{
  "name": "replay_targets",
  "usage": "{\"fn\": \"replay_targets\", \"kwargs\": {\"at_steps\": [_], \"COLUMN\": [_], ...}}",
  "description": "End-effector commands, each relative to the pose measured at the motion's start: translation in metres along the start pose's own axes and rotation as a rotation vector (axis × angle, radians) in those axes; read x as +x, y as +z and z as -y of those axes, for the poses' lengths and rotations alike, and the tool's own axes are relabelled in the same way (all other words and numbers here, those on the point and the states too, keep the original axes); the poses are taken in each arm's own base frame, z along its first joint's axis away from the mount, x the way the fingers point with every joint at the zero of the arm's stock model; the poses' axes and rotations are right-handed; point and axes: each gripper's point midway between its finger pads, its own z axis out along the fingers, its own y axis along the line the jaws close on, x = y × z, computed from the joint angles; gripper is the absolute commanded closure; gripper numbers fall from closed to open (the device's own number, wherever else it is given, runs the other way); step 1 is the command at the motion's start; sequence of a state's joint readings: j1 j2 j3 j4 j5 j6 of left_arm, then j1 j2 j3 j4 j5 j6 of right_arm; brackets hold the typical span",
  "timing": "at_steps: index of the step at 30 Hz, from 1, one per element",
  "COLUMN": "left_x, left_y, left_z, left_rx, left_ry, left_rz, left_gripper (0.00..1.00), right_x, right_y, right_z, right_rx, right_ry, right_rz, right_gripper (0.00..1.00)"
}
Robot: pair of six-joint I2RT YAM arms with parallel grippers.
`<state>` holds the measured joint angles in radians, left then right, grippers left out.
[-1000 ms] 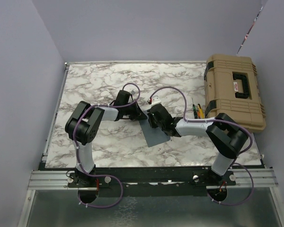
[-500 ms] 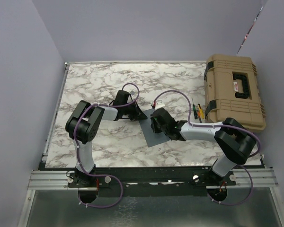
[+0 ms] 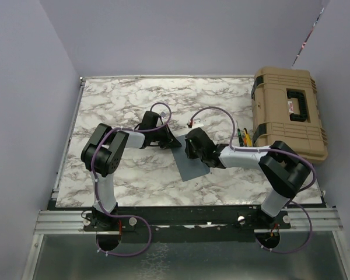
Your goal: Place the letter into the envelope and seal it
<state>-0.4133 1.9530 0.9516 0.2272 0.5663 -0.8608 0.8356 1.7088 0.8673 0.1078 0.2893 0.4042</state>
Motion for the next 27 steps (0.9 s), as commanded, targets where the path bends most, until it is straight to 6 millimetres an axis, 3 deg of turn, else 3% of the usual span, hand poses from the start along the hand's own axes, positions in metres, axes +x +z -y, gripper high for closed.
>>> {"fn": "replay_targets", "kwargs": {"at_steps": [1,7,18,27], "left_x": [0.037,0.037,0.044,0.043], "left_y": [0.005,0.006,0.003,0.003], "left_z": [-0.073,-0.071,-0.073,-0.072], "left_rx": [-0.224,-0.214,-0.212,-0.212], "left_ry": [-0.101,-0.117,-0.129,-0.126], "left_rz": [-0.088,-0.089,-0.103,-0.101], "left_gripper": [1.0,1.0,1.0,1.0], "right_x": [0.054,0.082,0.045,0.06], "right_y": [-0.014,-0.041,0.004,-0.031], "right_z": [0.018,0.021,0.018,0.028], "right_rx": [0.016,-0.034,0.057,0.039], "right_ry": [0.002,0.024,0.009,0.015], "right_rz": [-0.156,-0.2,-0.184,-0.208], "right_gripper": [1.0,1.0,1.0,1.0]}}
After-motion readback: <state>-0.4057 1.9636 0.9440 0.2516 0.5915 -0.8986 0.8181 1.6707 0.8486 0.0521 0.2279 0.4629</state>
